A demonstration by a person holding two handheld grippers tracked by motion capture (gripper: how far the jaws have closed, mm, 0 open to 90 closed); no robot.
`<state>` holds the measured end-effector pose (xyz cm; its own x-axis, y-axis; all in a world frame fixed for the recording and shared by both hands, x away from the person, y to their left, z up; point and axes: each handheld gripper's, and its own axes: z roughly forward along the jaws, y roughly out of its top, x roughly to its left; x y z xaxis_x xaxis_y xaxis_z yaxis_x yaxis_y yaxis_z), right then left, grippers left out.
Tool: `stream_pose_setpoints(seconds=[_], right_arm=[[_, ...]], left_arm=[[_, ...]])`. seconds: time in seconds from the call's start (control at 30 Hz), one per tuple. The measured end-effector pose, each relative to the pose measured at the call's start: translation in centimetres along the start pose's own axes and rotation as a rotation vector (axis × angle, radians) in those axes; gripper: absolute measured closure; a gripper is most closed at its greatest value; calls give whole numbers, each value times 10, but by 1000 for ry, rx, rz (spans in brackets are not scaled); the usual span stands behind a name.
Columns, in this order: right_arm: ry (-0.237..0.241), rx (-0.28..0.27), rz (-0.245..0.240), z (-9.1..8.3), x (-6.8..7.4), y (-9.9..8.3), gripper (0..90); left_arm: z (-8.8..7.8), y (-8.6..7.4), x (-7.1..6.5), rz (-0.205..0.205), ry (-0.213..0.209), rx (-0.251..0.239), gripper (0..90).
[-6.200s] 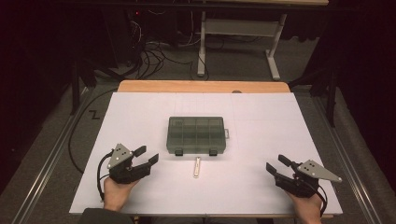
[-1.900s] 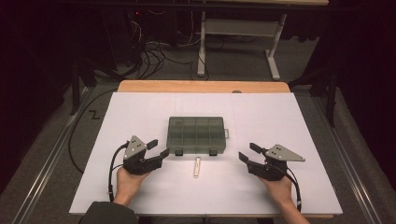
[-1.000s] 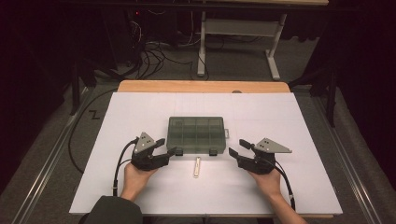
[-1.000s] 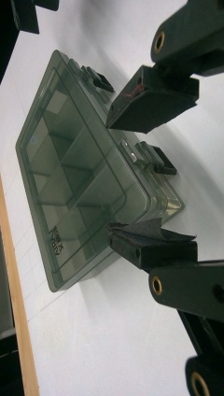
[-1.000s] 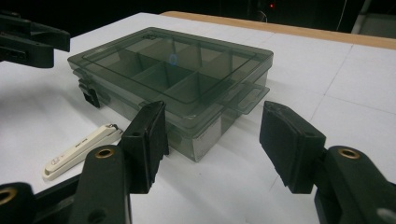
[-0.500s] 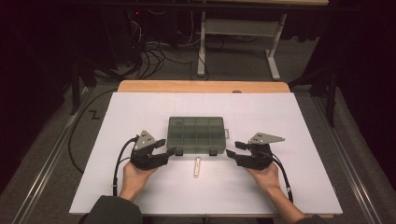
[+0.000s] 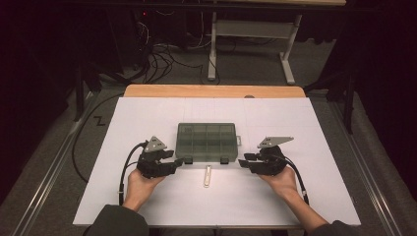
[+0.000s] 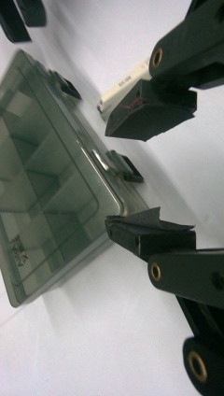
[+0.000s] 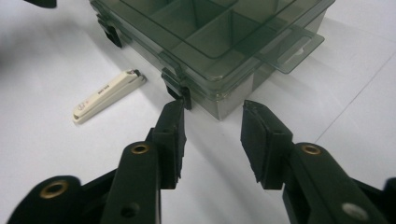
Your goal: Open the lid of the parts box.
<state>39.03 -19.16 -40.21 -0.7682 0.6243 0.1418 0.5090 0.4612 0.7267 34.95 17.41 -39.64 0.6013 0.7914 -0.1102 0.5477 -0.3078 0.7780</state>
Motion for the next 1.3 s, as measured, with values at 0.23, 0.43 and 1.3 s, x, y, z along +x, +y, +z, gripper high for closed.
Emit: stream_pose_setpoints(seconds=[0.23,0.43,1.3], right_arm=[[-62,54,-28,2,0,6,792],[-57,79,-57,3,0,9,847],[-66,164,-82,16,5,21,900]], left_arm=[[-2,7,1,34,53,78,566],[1,8,2,49,83,139,614],[18,9,5,71,104,227,805]])
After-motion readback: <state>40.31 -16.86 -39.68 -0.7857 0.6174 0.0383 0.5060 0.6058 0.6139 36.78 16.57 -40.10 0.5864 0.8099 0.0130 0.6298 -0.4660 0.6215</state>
